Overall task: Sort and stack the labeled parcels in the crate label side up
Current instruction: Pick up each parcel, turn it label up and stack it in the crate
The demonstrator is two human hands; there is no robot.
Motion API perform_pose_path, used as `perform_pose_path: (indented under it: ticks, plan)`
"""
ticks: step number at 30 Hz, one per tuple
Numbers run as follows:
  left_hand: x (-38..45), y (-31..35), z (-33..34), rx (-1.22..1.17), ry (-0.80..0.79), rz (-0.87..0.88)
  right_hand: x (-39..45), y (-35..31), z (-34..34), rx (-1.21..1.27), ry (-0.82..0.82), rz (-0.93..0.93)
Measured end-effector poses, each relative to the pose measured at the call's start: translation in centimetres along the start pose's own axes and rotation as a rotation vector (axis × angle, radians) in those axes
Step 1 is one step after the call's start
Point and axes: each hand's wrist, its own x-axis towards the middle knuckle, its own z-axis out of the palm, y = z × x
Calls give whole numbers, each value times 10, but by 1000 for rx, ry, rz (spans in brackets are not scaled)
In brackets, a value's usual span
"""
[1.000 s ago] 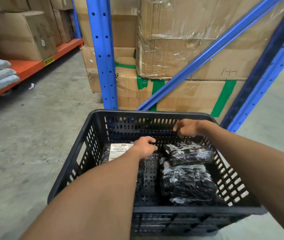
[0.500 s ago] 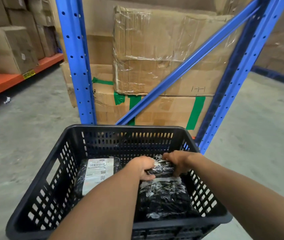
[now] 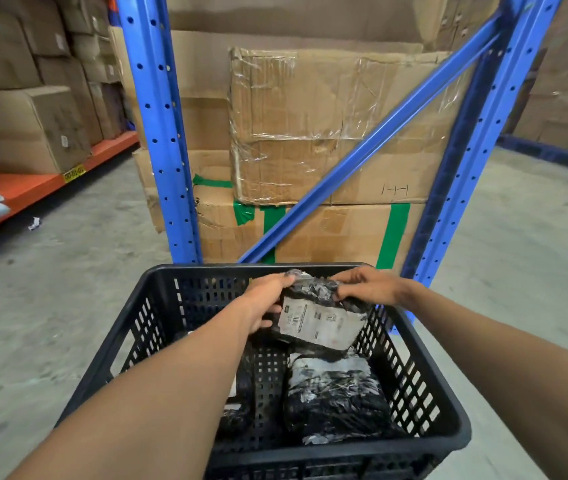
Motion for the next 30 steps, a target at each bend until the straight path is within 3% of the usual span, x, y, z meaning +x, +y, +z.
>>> perform_pose_path:
  ticks: [4,8,13,16,21,25,30]
  plan:
    - [1,13,-33,-208,133,119,2,-16,-3,236,112,27]
    - [-5,-8,-70,-201,225,-30,7,-38,4,463,64,-38]
    - [-18,-30,-106,-403,-27,-116,15,-61,21,666,-40,-62]
    - [-20,-25,-112,-331,-63,-109,17,-67,34,652,-152,-4]
    - [-15,-40,-120,-187,21,-129,28,-70,71,590,-268,165]
    - [-14,-57,-134,-126,142,-118,43,-70,105,363,-280,316]
    - [-4,-75,-148,31,184,-196,68,-61,145,303,-219,353]
